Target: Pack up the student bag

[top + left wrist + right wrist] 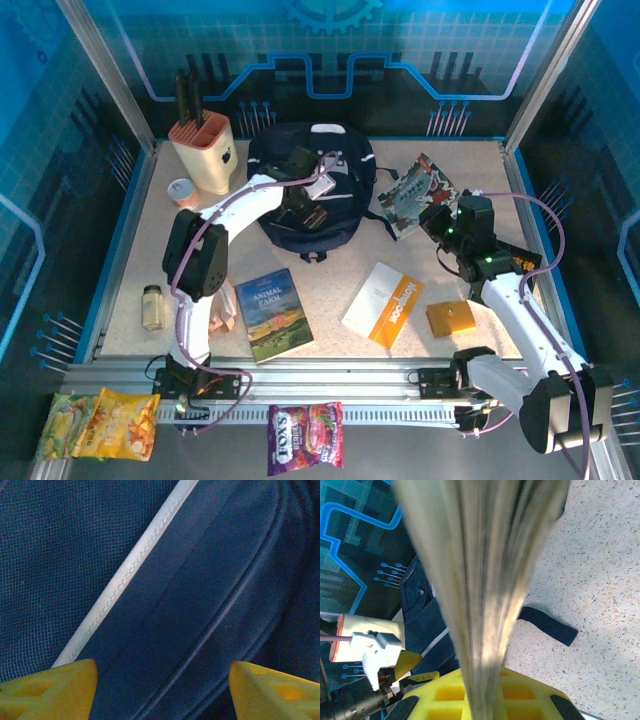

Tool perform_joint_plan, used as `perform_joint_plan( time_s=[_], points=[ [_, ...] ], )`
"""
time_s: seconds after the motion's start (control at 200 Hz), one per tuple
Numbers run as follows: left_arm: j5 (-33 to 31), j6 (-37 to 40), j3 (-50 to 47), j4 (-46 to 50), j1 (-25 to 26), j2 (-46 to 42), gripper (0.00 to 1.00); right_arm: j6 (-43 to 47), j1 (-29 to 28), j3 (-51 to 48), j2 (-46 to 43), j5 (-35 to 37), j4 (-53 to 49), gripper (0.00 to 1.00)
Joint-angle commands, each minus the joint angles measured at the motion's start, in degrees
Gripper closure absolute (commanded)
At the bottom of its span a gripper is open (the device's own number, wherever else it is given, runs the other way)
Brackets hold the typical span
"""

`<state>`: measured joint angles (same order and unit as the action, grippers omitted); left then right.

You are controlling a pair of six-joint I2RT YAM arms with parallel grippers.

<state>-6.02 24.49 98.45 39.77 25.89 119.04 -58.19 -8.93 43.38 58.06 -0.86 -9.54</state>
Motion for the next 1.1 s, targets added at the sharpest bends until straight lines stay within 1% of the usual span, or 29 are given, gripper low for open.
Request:
perform_joint_plan(
  time_s=[0.0, 0.1, 0.175, 0.29, 0.345, 0.465, 0.535, 0.805, 0.905, 1.096],
  points=[
    [-3.69, 5.48, 2.85, 4.52, 0.12, 2.95, 0.33, 0.03, 0.74, -0.05, -0.84, -0.28, 0.66, 1.00],
    [-4.70, 6.89, 4.19, 4.70, 0.13, 4.53, 0.34, -0.29, 0.64, -0.15, -0.68, -0.76, 1.27, 1.00],
    [-7.79, 8.00, 5.54, 5.02, 0.08, 5.90, 0.34, -0.99, 0.58, -1.29, -0.92, -2.39, 4.25, 1.00],
    [-10.88, 9.30, 8.80, 7.10, 0.08, 8.20, 0.40, -1.86, 0.63, -2.07, -1.02, -3.28, 5.85, 1.00],
    [-11.42, 9.43, 9.98, 7.79, 0.13, 8.90, 0.47, -1.91, 0.61, -2.20, -1.02, -3.27, 5.78, 1.00],
    [-11.04, 9.52, 11.44, 9.06, 0.43, 9.52, 0.55, -2.01, 0.61, -2.39, -1.19, -3.06, 5.60, 1.00],
    [-10.99, 9.69, 11.79, 9.45, 0.73, 9.47, 0.64, -2.03, 0.62, -2.27, -1.29, -2.70, 5.41, 1.00],
    [-10.96, 9.79, 13.25, 10.20, 2.07, 8.23, 0.88, -1.86, 0.67, -1.98, -1.29, -2.21, 4.52, 1.00],
    [-10.08, 9.57, 13.25, 10.24, 2.57, 6.67, 1.00, -1.75, 0.78, -1.98, -1.63, -1.80, 4.03, 1.00],
    [-8.06, 8.02, 13.25, 10.02, 3.01, 2.53, 1.00, -0.05, 1.35, -1.67, -3.98, 0.80, 1.20, 1.00]
  ],
)
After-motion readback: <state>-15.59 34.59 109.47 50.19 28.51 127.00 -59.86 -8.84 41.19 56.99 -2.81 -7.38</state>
